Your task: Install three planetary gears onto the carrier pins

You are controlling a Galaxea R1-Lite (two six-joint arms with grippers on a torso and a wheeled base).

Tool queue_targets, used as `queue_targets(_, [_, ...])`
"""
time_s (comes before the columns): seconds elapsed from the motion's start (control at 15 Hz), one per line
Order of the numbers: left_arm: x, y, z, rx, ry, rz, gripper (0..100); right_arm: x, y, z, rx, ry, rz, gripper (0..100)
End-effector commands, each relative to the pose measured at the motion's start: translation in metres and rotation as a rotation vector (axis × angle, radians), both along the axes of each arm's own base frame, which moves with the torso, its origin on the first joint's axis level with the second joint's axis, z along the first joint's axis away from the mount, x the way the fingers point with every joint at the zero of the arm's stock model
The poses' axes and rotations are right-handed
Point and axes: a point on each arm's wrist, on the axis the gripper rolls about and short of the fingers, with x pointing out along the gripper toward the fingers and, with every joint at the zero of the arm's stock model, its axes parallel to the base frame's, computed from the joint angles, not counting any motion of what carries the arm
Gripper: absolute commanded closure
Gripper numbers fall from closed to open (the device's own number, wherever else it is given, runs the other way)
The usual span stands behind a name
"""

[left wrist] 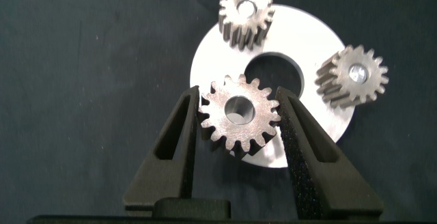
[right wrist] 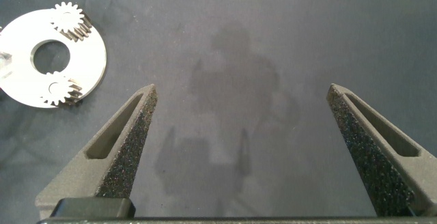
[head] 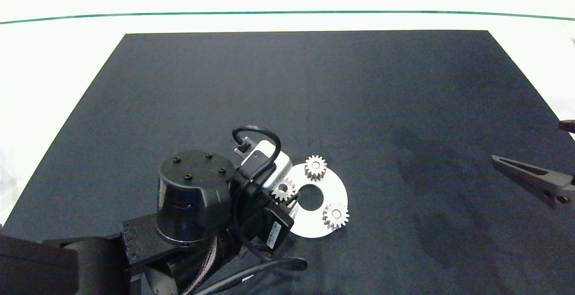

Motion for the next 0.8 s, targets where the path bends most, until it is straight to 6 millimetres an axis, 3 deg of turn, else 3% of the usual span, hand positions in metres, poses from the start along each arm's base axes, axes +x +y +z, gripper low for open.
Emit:
queue_targets(0.07, [-0.003,0.003,-0.006,0.007,0.011,0.002,78,0.001,0.001,-0.001,-0.005,0.003,-0.002,0])
queue_targets(0.8, [-0.002,0.003,-0.018,-0.013,-0.003,0.0,78,0.002,0.001,-0.001,-0.006,0.005,-0.002,0])
